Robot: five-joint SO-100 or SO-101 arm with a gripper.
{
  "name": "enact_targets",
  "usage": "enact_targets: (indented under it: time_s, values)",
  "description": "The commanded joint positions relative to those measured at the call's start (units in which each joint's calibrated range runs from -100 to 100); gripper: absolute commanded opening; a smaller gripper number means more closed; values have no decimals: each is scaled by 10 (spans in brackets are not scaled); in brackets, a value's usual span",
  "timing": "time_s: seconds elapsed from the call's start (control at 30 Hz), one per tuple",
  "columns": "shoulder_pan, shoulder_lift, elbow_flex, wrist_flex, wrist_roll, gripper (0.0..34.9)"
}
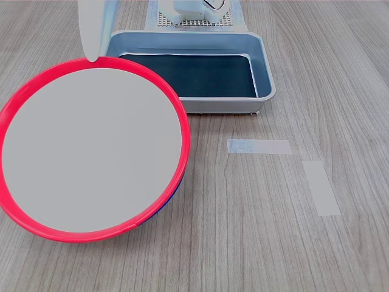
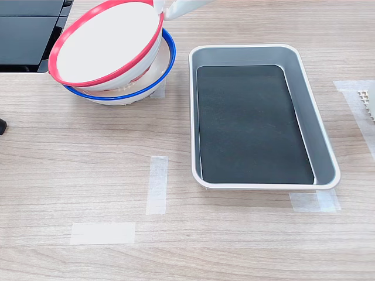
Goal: Lift the stacked dish and set it down on the table.
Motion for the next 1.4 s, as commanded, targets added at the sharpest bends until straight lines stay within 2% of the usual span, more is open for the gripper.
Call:
enact_targets:
  time_s: [0.0, 0.2, 0.37, 0.63, 0.8, 1.0, 1.17, 1.23, 1.3, 1.37]
  values:
    - [8, -14, 19, -26, 10, 0]
    - [21, 29, 74, -99, 34, 0]
    - [21, 70, 58, -103, 41, 5]
    - [19, 89, 34, -87, 42, 80]
    - [17, 89, 29, -82, 42, 84]
    - [13, 128, 11, -126, 37, 90]
    - [10, 169, -27, -127, 36, 98]
    - [7, 182, -37, -128, 36, 97]
    - [4, 190, -48, -125, 38, 3]
    - [2, 187, -57, -117, 33, 1]
